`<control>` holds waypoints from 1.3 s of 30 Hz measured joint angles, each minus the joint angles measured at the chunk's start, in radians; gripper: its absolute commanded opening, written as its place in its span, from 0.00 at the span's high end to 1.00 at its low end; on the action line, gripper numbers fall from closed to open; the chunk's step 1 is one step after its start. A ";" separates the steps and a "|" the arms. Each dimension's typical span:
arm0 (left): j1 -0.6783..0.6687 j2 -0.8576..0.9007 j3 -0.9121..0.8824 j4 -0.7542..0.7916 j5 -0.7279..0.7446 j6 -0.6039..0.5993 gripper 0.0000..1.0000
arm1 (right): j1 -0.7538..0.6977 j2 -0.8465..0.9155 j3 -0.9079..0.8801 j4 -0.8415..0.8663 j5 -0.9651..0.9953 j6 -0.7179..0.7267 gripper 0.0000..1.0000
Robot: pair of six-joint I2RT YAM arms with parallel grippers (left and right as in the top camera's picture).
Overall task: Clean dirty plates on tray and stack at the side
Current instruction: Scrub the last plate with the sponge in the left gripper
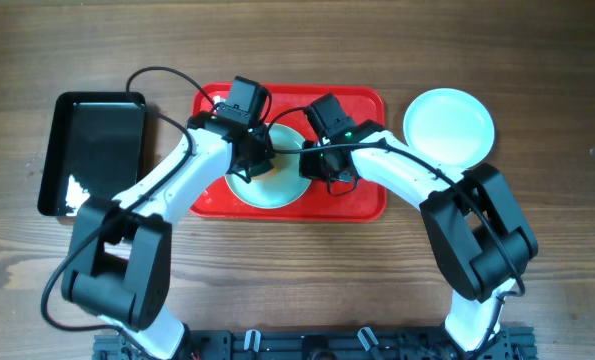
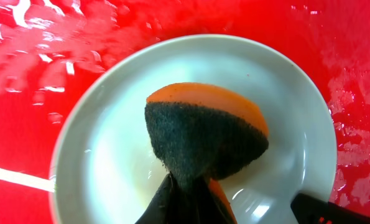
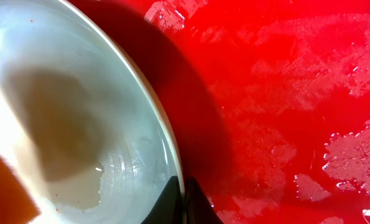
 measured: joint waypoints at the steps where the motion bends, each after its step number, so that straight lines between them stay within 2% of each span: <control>1: -0.004 0.018 0.000 0.011 0.012 -0.003 0.96 | 0.000 0.000 0.000 0.000 0.001 0.000 0.97; 5: -0.026 0.095 0.001 0.096 0.066 -0.017 0.96 | -0.006 0.000 0.000 -0.002 0.011 0.000 0.96; 7: -0.026 0.101 0.007 0.079 0.053 -0.017 0.96 | -0.008 0.000 0.000 -0.002 0.012 0.000 0.96; 9: -0.023 0.101 0.017 0.013 -0.002 -0.017 0.96 | -0.007 0.000 0.000 -0.002 0.011 0.000 0.96; 12: 0.015 0.101 0.024 -0.146 -0.184 -0.016 0.96 | -0.003 0.000 0.000 -0.001 0.003 0.000 0.96; 16: 0.039 0.099 0.025 -0.196 -0.251 -0.016 0.96 | 0.018 0.001 0.000 0.009 -0.035 0.000 0.96; 18: 0.039 0.073 0.025 -0.209 -0.273 -0.016 0.96 | 0.018 0.001 0.000 0.008 -0.034 0.000 0.96; 23: 0.086 -0.118 0.025 -0.216 -0.357 -0.016 0.96 | -0.002 0.001 0.000 -0.002 0.000 0.000 0.96; 26: 0.086 -0.143 0.028 -0.173 -0.210 -0.017 0.96 | -0.002 0.001 0.000 -0.002 0.004 0.000 0.96; 28: 0.081 -0.121 0.029 -0.076 0.014 -0.017 0.96 | -0.002 0.001 0.000 -0.002 0.006 0.000 0.96; 32: 0.031 -0.039 0.032 -0.024 0.116 -0.028 0.96 | -0.002 0.001 0.000 -0.001 0.007 0.000 0.96; 39: -0.027 0.087 0.032 -0.021 0.152 -0.039 0.96 | -0.002 0.001 0.000 -0.001 0.007 0.000 0.96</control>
